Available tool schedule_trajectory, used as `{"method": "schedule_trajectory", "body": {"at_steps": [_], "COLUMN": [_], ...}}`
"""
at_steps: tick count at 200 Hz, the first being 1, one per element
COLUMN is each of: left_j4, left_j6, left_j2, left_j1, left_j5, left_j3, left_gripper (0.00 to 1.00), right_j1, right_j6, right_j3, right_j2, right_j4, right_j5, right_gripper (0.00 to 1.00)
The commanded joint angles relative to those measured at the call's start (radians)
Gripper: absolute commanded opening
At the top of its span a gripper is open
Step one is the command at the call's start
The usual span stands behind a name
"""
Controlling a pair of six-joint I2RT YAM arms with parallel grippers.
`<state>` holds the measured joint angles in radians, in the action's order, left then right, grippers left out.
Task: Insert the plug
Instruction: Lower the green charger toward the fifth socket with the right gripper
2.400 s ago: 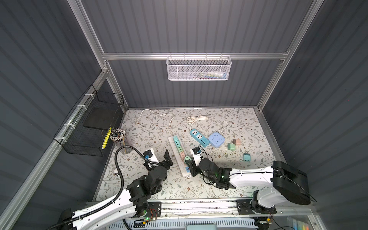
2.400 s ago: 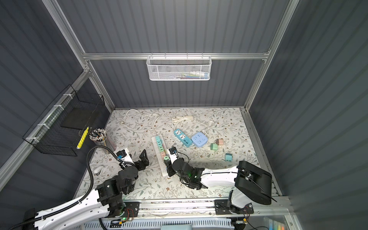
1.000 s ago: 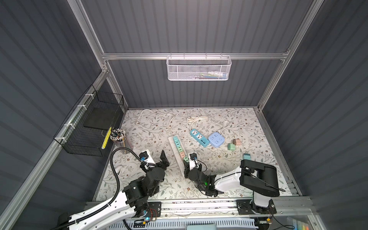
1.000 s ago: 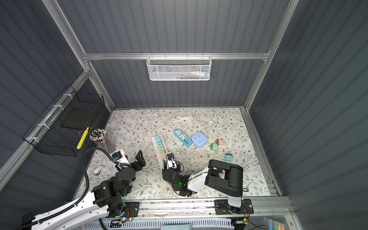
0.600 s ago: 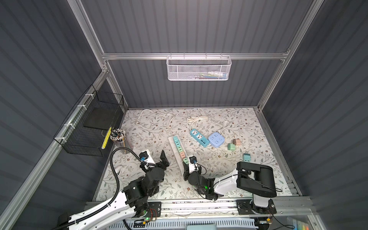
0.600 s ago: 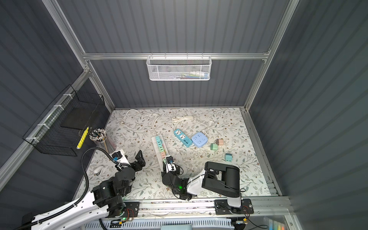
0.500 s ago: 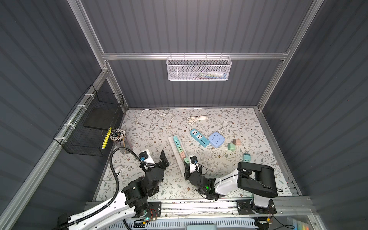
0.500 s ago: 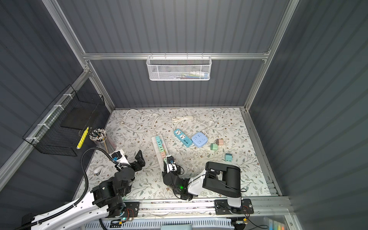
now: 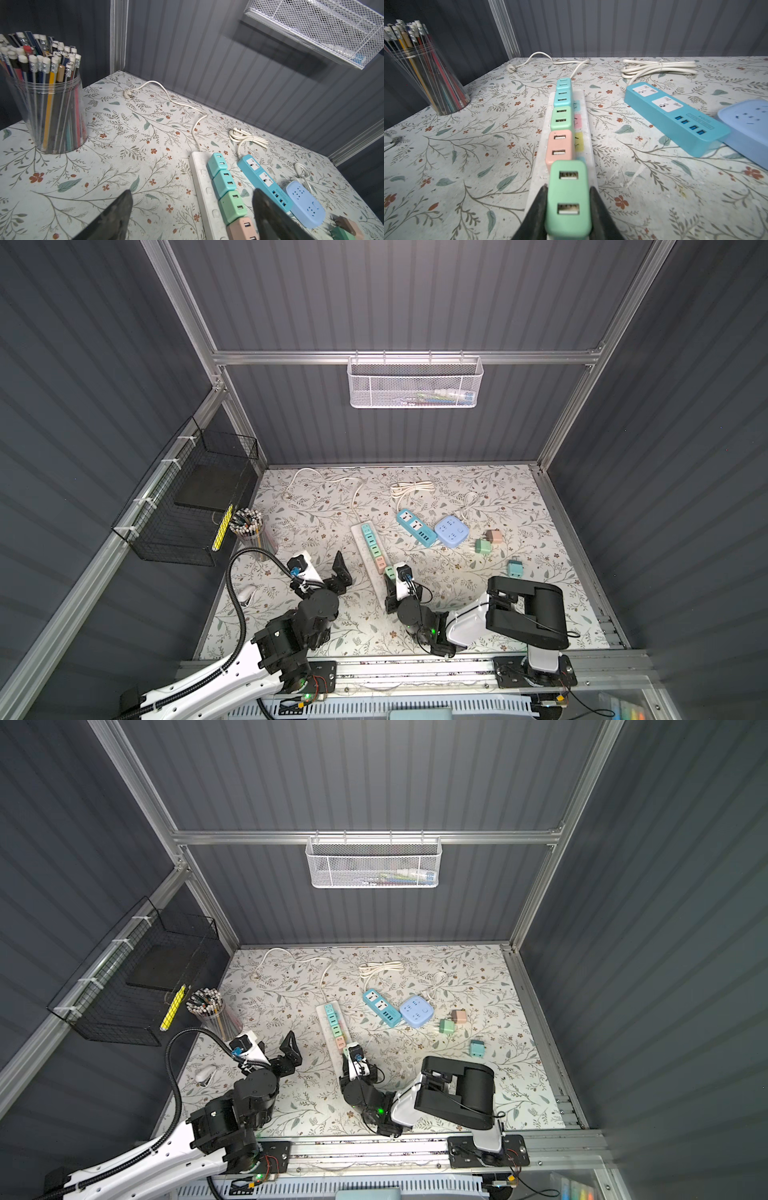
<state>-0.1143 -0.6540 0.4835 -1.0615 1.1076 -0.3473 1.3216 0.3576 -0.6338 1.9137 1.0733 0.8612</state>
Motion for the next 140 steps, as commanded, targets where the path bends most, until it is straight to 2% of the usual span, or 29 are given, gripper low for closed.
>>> {"method": "schedule_trajectory", "body": {"at_steps": [1,70,140], "left_j4": [0.043,0.114,0.117], "left_j6": [0.037,0.116,0.134], "left_j2": [-0.008,-0.053,-0.074], "left_j1": [0.001,0.001,0.001], "left_j5": [0.008,0.008,0.008], "left_j3": [0.022,0.057,0.066], "left_gripper": [0.9,0.91,0.91], "right_j1": [-0.009,-0.013,0.013], "right_j6": [-0.002,0.089,0.155], "right_j3": [-0.006,-0.02,-0.025], "right_j2": [0.028,0.033,0.03], "right_j4": [0.043,-0.068,-0.134], "right_j5": [0.014,-0.014,0.038], "right_gripper": [0.24,0.23,0.23]}}
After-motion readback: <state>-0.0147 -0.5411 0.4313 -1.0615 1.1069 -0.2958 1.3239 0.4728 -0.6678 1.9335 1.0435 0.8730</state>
